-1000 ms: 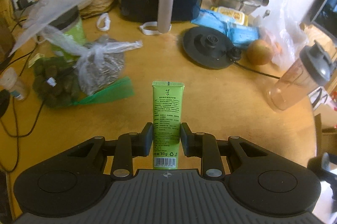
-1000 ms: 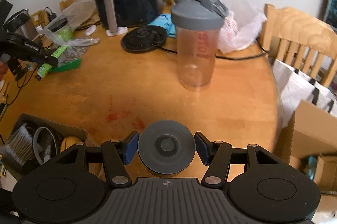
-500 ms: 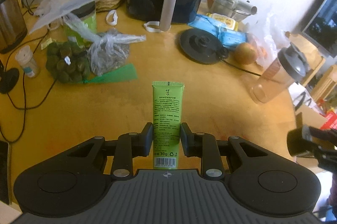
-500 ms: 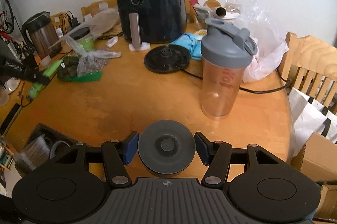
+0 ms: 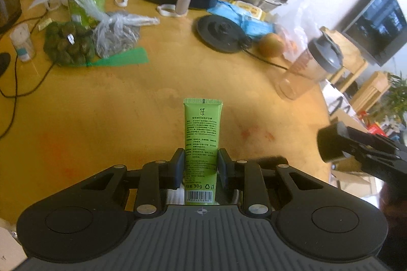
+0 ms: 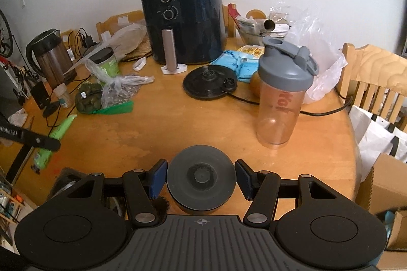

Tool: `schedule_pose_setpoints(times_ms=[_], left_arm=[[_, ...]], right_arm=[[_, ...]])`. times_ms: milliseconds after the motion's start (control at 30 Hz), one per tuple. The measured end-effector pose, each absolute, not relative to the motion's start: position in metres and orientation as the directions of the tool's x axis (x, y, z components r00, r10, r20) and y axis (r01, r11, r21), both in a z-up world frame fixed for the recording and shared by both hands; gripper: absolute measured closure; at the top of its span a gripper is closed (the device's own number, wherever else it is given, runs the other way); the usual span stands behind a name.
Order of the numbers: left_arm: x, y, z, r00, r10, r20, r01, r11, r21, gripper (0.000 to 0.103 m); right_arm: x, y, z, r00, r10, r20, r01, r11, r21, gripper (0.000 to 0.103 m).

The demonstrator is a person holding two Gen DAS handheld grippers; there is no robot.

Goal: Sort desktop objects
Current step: 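Carry the green tube with the left tool to the box while the right tool holds the cylinder, then open the left tool dropping the green tube into the box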

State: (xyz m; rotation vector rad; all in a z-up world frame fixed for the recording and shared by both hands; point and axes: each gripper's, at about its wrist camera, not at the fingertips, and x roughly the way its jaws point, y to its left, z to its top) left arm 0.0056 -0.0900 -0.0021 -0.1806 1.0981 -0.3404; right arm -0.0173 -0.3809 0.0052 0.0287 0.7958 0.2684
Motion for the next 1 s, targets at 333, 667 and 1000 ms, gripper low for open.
schedule_pose_setpoints(times_ms=[333,667,1000], left_arm=[[-0.015,-0.088,-0.012,0.366,-0.398,-0.842,0.198,0.917,-0.347,0.075],[-0.031,-0.092,-0.020,0.314,-0.454,-0.834,0.262,0.886,-0.383,0.075],[-0.045,-0.088,-0.011,0.386,-0.397,-0.833,0.275,0.911,-0.306,0.049]], right_arm=[[-0.036,-0.357,0.005,0.661,0.254,-0.706,-0.240,0.963,0.121,0.042],[-0.055,-0.347,0.005,0.658,0.244,-0.713,-0.235,0.965,0.114,0.042],[-0.069,-0.332,0.003,0.648,0.250,-0.719,-0.248,0.962,0.111,0.042]])
